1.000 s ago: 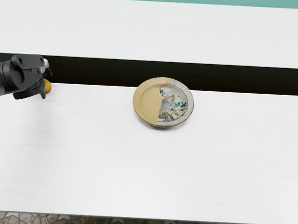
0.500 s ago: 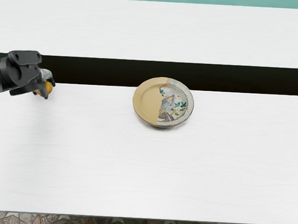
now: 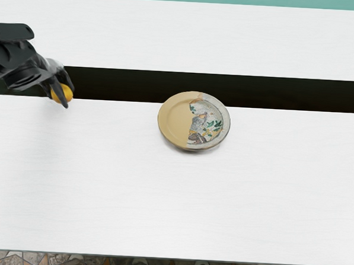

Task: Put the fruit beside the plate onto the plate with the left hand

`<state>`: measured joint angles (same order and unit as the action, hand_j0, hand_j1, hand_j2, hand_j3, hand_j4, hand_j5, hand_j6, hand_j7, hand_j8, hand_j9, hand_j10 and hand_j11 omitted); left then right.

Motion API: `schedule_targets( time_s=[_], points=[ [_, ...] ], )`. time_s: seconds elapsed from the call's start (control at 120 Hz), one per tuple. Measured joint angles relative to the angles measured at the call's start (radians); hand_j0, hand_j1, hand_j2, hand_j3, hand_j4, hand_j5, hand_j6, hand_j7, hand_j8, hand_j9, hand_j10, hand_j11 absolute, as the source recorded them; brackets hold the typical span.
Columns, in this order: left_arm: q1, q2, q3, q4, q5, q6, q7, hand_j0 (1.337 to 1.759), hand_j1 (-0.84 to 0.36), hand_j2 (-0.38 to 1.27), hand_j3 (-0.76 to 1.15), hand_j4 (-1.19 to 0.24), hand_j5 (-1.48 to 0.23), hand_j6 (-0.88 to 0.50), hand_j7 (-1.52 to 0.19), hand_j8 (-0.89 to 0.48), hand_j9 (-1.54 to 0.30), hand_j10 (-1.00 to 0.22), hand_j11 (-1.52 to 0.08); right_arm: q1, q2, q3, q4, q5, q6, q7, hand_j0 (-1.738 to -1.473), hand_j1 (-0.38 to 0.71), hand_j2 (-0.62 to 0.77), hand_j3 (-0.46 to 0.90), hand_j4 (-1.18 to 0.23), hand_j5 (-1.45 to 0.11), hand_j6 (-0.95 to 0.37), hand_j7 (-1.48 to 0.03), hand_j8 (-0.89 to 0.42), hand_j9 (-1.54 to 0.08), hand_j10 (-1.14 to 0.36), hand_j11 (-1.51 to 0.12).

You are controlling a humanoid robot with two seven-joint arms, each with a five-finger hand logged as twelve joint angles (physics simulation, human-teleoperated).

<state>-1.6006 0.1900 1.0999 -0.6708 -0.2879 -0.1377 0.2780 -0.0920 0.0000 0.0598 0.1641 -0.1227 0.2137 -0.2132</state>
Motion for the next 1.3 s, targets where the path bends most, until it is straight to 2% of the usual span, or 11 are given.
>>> schedule_targets(
  time_s=[0.125, 0.2, 0.358, 0.425, 0.567, 0.65, 0.942, 1.017, 1.108, 1.208, 1.3],
  points=[
    [-0.002, 0.003, -0.124, 0.001, -0.041, -0.001, 0.000, 1.648, -0.34, 0.48, 0.02, -0.74, -1.22, -0.33, -1.15, -0.31, -1.19, -0.74, -1.16, 0.000, 0.000, 0.000, 0.000, 0.000, 0.000, 0.000, -1.658, -0.34, 0.00, 0.00, -0.01, -0.01, -0.01, -0.01, -0.01, -0.01, -0.01, -0.01],
    [-0.002, -0.009, -0.239, 0.000, -0.044, -0.006, 0.000, 1.650, -0.30, 0.44, 0.01, -0.76, -1.23, -0.35, -1.16, -0.34, -1.19, -0.75, -1.16, 0.000, 0.000, 0.000, 0.000, 0.000, 0.000, 0.000, -1.658, -0.34, 0.00, 0.00, -0.01, -0.01, -0.01, -0.01, -0.01, -0.01, -0.01, -0.01],
    [0.006, -0.074, -0.499, -0.004, 0.033, -0.028, 0.000, 1.653, -0.37, 0.71, 0.01, -0.78, -1.26, -0.31, -1.16, -0.36, -1.18, -0.78, -1.16, 0.000, 0.000, 0.000, 0.000, 0.000, 0.000, 0.000, -1.658, -0.34, 0.00, 0.00, -0.01, -0.01, -0.01, -0.01, -0.01, -0.01, -0.01, -0.01],
    [0.012, -0.089, -0.564, -0.005, 0.065, -0.038, 0.000, 1.654, -0.40, 0.71, 0.00, -0.79, -1.27, -0.31, -1.15, -0.35, -1.17, -0.80, -1.16, 0.000, 0.000, 0.000, 0.000, 0.000, 0.000, 0.000, -1.658, -0.34, 0.00, 0.00, -0.01, -0.01, -0.01, -0.01, -0.01, -0.01, -0.01, -0.01],
    [0.027, -0.123, -0.653, -0.004, 0.126, -0.045, -0.001, 1.654, -0.41, 0.68, 0.00, -0.81, -1.25, -0.31, -1.16, -0.35, -1.16, -0.84, -1.15, 0.000, 0.000, 0.000, 0.000, 0.000, 0.000, 0.000, -1.658, -0.34, 0.00, 0.00, -0.01, -0.01, -0.01, -0.01, -0.01, -0.01, -0.01, -0.01],
    [0.030, -0.131, -0.680, -0.004, 0.142, -0.045, -0.002, 1.655, -0.47, 0.84, 0.00, -0.82, -1.24, -0.32, -1.17, -0.36, -1.15, -0.85, -1.14, 0.000, 0.000, 0.000, 0.000, 0.000, 0.000, 0.000, -1.658, -0.34, 0.00, 0.00, -0.01, -0.01, -0.01, -0.01, -0.01, -0.01, -0.01, -0.01],
    [0.082, -0.158, -0.706, -0.003, 0.160, -0.046, -0.005, 1.654, -0.51, 0.99, 0.00, -0.84, -1.21, -0.43, -1.17, -0.42, -1.15, -0.87, -1.14, 0.000, 0.000, 0.000, 0.000, 0.000, 0.000, 0.000, -1.658, -0.34, 0.00, 0.00, -0.01, -0.01, -0.01, -0.01, -0.01, -0.01, -0.01, -0.01],
    [0.083, -0.164, -0.707, -0.003, 0.161, -0.042, -0.005, 1.655, -0.45, 0.87, 0.00, -0.78, -1.11, -0.46, -1.07, -0.43, -1.05, -0.80, -1.05, 0.000, 0.000, 0.000, 0.000, 0.000, 0.000, 0.000, -1.658, -0.34, 0.00, 0.00, -0.01, -0.01, -0.01, -0.01, -0.01, -0.01, -0.01, -0.01],
    [0.082, -0.167, -0.708, -0.003, 0.161, -0.038, -0.006, 1.656, -0.25, 0.57, 0.00, -0.57, -0.81, -0.37, -0.79, -0.36, -0.78, -0.59, -0.77, 0.000, 0.000, 0.000, 0.000, 0.000, 0.000, 0.000, -1.658, -0.34, 0.00, 0.00, -0.01, -0.01, -0.01, -0.01, -0.01, -0.01, -0.01, -0.01],
    [0.068, -0.157, -0.723, -0.015, 0.157, -0.040, -0.006, 1.657, -0.03, 0.35, 0.00, -0.36, -0.50, -0.23, -0.49, -0.22, -0.48, -0.36, -0.48, 0.000, 0.000, 0.000, 0.000, 0.000, 0.000, 0.000, -1.658, -0.34, 0.00, 0.00, -0.01, -0.01, -0.01, -0.01, -0.01, -0.01, -0.01, -0.01],
    [0.023, 0.057, -0.758, -0.115, 0.134, -0.097, 0.002, 1.657, 0.11, 0.22, 0.00, -0.23, -0.32, -0.15, -0.31, -0.14, -0.31, -0.23, -0.31, 0.000, 0.000, 0.000, 0.000, 0.000, 0.000, 0.000, -1.658, -0.34, 0.00, 0.00, -0.01, -0.01, -0.01, -0.01, -0.01, -0.01, -0.01, -0.01]
  ],
)
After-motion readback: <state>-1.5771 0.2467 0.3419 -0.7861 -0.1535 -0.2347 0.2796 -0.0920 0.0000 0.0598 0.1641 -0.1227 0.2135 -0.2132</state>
